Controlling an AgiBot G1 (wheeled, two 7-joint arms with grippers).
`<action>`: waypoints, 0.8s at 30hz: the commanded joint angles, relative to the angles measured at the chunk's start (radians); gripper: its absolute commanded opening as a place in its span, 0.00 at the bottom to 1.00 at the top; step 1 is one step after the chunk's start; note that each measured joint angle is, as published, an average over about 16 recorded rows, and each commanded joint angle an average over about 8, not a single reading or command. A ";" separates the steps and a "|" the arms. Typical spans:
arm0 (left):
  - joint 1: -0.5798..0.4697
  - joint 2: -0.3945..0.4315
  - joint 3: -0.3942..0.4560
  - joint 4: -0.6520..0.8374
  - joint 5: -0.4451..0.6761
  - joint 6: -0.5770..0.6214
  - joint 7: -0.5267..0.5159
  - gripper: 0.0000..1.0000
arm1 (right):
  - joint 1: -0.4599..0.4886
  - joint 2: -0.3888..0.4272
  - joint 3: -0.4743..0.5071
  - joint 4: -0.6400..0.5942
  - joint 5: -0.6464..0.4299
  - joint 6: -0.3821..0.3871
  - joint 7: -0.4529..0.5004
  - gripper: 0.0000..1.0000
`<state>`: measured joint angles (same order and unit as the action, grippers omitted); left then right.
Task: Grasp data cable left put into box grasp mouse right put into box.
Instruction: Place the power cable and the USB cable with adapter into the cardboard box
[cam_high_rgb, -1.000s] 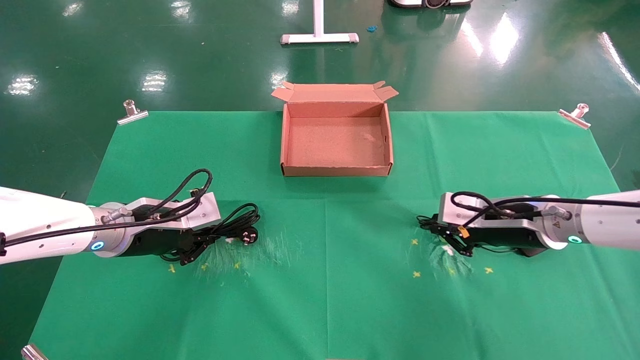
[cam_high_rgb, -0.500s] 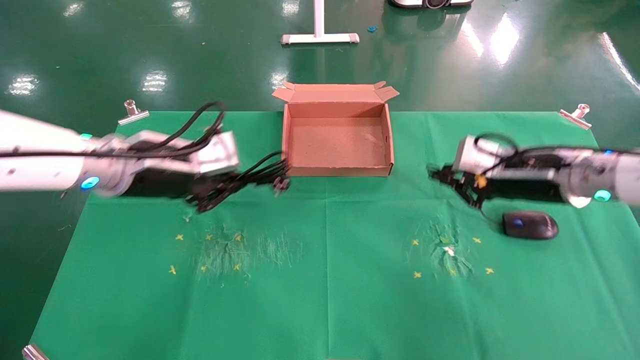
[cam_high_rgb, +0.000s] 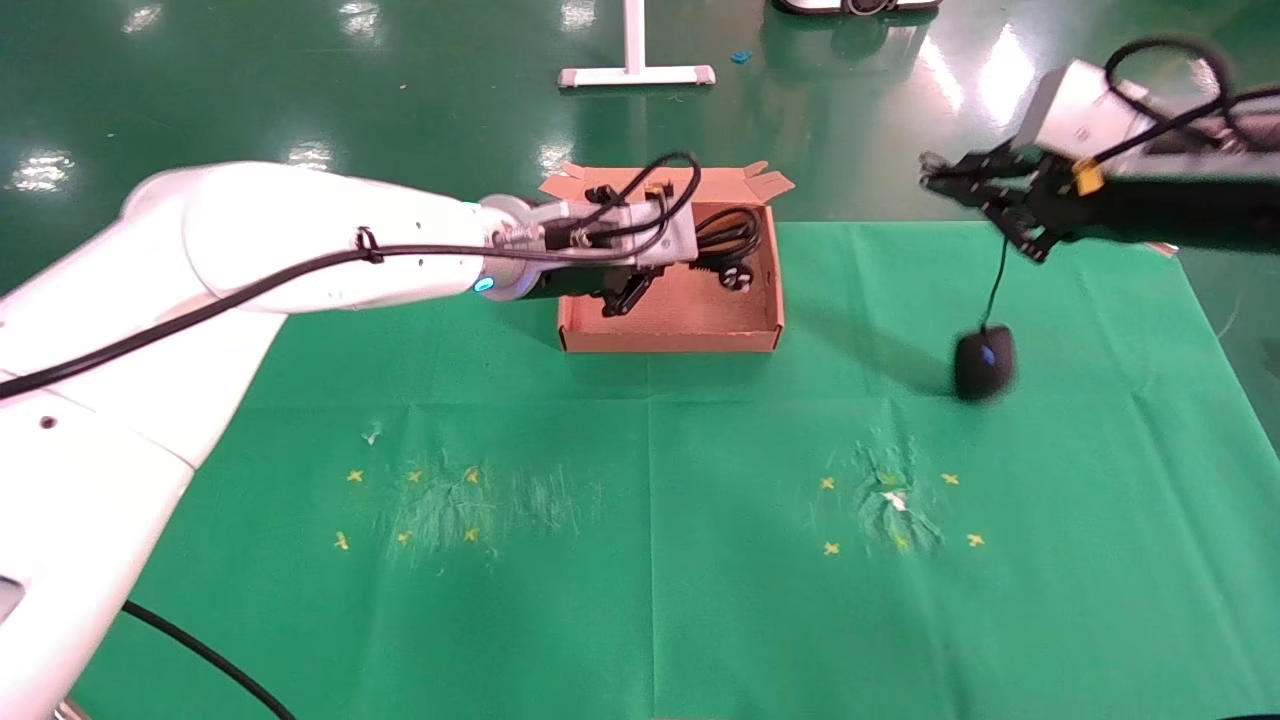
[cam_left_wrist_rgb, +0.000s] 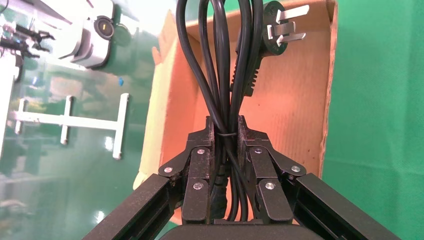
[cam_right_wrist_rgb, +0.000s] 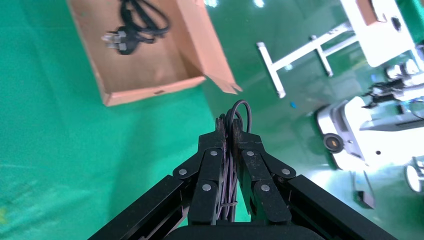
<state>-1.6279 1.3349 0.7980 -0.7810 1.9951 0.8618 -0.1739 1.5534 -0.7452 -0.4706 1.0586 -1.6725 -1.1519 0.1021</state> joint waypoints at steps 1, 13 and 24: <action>-0.004 0.034 0.020 0.069 -0.038 -0.048 0.067 0.38 | 0.014 0.016 0.009 0.013 0.004 -0.004 0.008 0.00; -0.052 0.034 0.185 0.173 -0.276 -0.107 0.171 1.00 | 0.046 0.012 0.027 0.020 0.008 0.021 0.013 0.00; -0.145 -0.003 0.247 0.309 -0.341 -0.185 0.121 1.00 | 0.071 -0.046 0.026 0.033 0.022 0.037 0.005 0.00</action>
<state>-1.7769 1.3139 1.0445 -0.4827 1.6701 0.6826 -0.0522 1.6267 -0.7993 -0.4458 1.0901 -1.6517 -1.1112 0.1056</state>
